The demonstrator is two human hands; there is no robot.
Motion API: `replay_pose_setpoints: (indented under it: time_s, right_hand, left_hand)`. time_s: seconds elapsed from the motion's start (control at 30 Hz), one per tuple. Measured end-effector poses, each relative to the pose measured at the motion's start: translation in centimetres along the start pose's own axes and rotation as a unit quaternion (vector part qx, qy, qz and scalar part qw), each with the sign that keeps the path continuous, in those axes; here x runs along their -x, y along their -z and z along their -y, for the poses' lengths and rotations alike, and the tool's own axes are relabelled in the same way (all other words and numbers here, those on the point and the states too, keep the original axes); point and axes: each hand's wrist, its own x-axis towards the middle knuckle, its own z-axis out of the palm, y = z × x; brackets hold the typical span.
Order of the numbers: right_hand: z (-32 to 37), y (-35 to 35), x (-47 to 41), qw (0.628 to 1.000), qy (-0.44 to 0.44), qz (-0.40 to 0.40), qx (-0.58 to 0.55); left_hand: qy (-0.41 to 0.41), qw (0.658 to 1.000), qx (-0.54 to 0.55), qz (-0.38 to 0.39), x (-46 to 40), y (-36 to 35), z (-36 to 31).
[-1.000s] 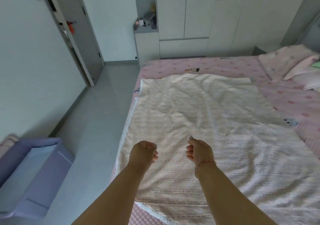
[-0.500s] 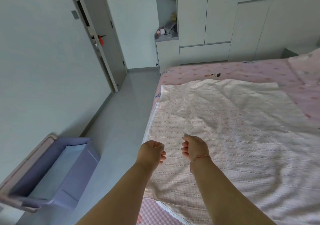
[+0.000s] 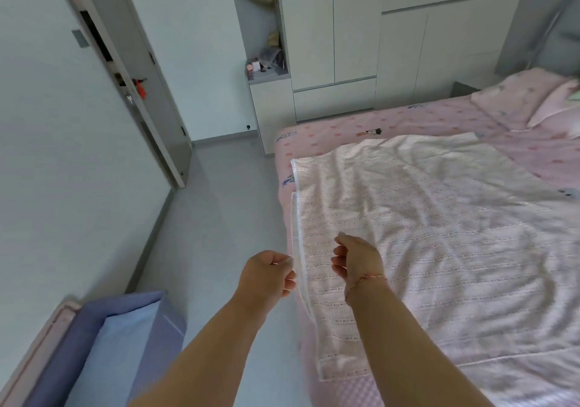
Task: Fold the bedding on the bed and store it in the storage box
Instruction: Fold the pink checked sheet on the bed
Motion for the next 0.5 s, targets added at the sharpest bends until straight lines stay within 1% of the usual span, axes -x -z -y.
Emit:
replay_pose_setpoints:
  time_s: [0.1, 0.2, 0.3, 0.5]
  right_hand:
    - [-2.0, -4.1, 0.8, 1.000, -0.006, -0.021, -0.002]
    - [-3.4, -7.0, 0.3, 0.999, -0.008, -0.036, 0.008]
    - [-3.9, -8.7, -1.3, 0.998, -0.002, -0.056, 0.015]
    - [-3.7, -11.1, -6.9, 0.994, -0.014, -0.108, -0.032]
  left_hand:
    - [0.001, 1.000, -0.006, 0.017, -1.8, 4.3, 1.0]
    - [0.006, 0.999, 0.007, 0.032, -4.4, 6.7, 1.9]
    - [0.014, 0.999, 0.011, 0.051, -7.7, 7.6, 2.8]
    - [0.032, 0.995, 0.002, 0.097, -15.7, 7.2, 2.3]
